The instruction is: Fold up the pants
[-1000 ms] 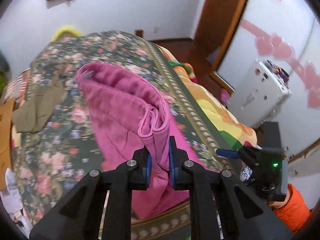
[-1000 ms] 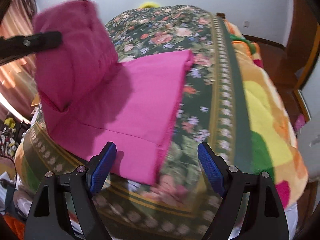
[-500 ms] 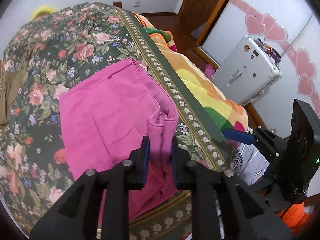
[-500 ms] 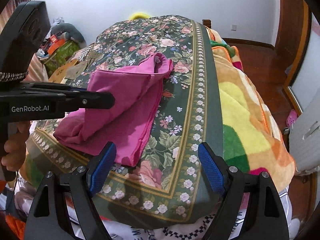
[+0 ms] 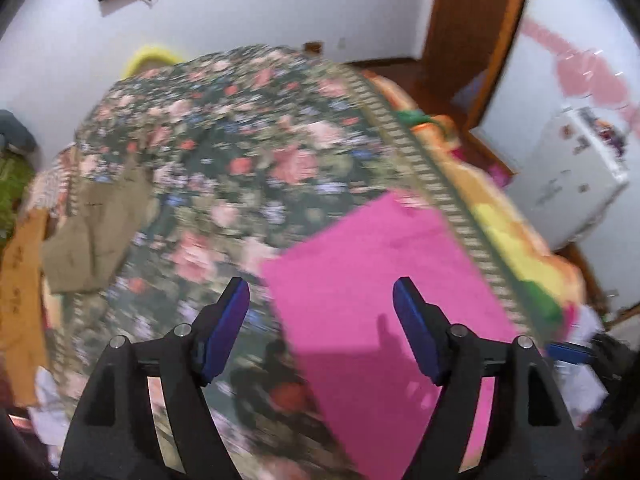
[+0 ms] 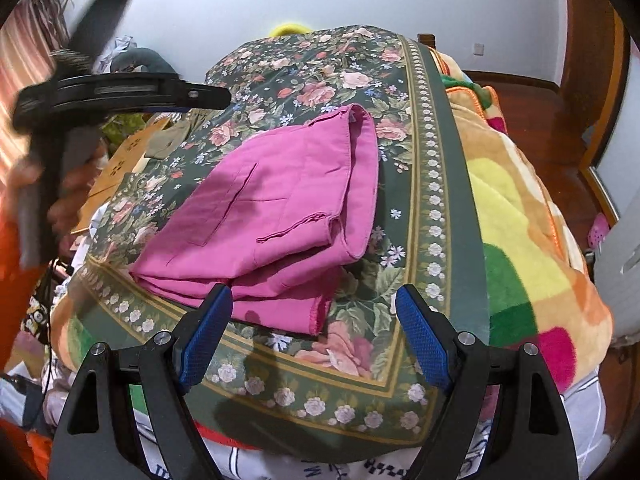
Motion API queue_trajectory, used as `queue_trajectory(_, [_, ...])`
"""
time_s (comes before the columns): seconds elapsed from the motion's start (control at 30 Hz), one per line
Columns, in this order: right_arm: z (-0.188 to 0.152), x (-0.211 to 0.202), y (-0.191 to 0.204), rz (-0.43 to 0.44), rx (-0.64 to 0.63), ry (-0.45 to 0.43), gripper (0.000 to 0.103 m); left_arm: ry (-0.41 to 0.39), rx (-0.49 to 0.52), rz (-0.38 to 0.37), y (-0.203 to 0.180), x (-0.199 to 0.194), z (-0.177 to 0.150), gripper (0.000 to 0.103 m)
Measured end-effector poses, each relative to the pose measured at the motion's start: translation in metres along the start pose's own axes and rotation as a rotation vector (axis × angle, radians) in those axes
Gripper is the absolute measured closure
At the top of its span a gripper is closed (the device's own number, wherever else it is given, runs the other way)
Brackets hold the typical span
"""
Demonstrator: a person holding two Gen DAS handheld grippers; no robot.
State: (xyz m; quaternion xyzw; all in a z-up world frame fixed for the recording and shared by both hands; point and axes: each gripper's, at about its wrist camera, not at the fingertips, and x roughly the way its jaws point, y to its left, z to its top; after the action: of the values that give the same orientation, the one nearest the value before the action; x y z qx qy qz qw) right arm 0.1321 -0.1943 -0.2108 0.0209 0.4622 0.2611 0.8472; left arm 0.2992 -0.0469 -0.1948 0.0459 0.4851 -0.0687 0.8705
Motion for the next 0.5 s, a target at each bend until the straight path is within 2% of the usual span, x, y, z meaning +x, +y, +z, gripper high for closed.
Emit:
queue_trajectory(0.17, [-0.004,0.019,0.0,0.007,0.014,0.052,0.022,0.123,0.012,0.058,0.023,0.06,0.022,0.029])
queue_trajectory(0.27, [-0.01,0.035,-0.002,0.019,0.037,0.09,0.019,0.216,0.054,0.056,0.021,0.104,0.031,0.029])
queue_trajectory(0.37, [-0.01,0.036,-0.002,0.018,0.028,0.077,0.017,0.266,0.074,0.069,0.015,0.137,0.029,0.029])
queue_trajectory(0.4, [-0.009,0.037,-0.002,0.02,0.024,0.079,0.017,0.279,0.087,0.071,0.014,0.145,0.027,0.025])
queue_trajectory(0.43, [-0.007,0.038,-0.003,0.022,0.022,0.081,0.017,0.259,0.104,0.084,0.013,0.147,0.025,0.018])
queue_trajectory(0.5, [-0.003,0.041,-0.005,0.017,0.015,0.088,0.017,0.205,0.17,0.108,0.012,0.144,0.019,0.014])
